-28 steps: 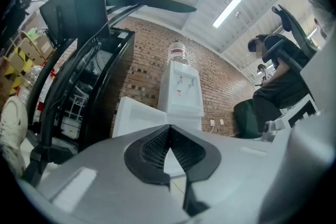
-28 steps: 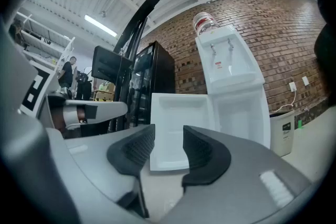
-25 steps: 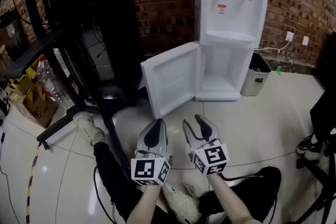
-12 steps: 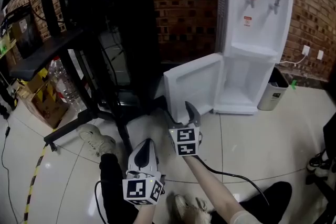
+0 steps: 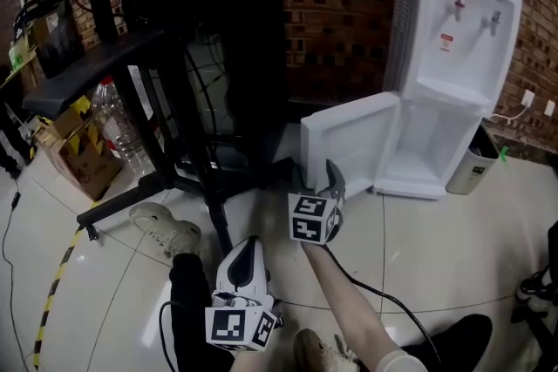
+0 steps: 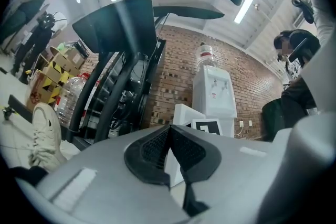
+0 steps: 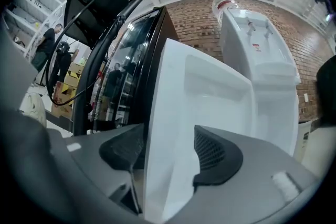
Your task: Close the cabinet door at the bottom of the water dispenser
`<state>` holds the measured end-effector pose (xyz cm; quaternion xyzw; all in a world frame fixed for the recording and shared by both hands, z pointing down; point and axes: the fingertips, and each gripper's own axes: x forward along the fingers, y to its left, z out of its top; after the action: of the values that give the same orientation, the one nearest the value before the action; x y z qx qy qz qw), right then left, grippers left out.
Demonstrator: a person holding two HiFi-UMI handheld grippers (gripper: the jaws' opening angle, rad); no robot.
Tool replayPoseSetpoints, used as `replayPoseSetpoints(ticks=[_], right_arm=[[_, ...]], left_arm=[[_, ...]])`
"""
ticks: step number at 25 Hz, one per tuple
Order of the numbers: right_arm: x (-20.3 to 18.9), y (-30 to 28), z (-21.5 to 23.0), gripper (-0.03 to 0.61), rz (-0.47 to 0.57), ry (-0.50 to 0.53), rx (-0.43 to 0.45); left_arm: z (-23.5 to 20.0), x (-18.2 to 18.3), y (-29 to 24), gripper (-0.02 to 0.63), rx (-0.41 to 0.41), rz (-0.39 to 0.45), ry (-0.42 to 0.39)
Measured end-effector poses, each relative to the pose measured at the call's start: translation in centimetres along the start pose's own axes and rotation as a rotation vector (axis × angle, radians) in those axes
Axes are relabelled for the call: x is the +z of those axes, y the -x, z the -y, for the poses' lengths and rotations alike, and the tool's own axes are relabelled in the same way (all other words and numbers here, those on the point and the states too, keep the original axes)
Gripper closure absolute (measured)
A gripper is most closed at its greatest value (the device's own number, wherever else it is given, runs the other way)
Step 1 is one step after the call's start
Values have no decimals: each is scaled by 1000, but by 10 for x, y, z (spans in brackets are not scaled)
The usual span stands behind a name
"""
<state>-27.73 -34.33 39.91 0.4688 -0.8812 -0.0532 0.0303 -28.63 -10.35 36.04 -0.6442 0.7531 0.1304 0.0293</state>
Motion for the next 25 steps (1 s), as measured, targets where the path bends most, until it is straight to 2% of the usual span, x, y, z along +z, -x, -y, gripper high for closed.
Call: replayPoseSetpoints(ticks=[8,11,15,20,25], right_arm=[[-4,-4,1,299,-14,14,7],[-5,-3,1,306,-22,13,31],[-6,4,-3,333,-33,0,68],[-8,25,5,344,-55,0,86],[-9,45,13,351,-58,19,101]], left_arm=[[-5,-8,-3,600,15,-12,15],[-5,-16,-5,600,9,-8,32],[2,-9,-12,600,11,-1,54],[30,-13,-26,600,-91,-9,48],[50,-22,-37,600,-131,3,51]])
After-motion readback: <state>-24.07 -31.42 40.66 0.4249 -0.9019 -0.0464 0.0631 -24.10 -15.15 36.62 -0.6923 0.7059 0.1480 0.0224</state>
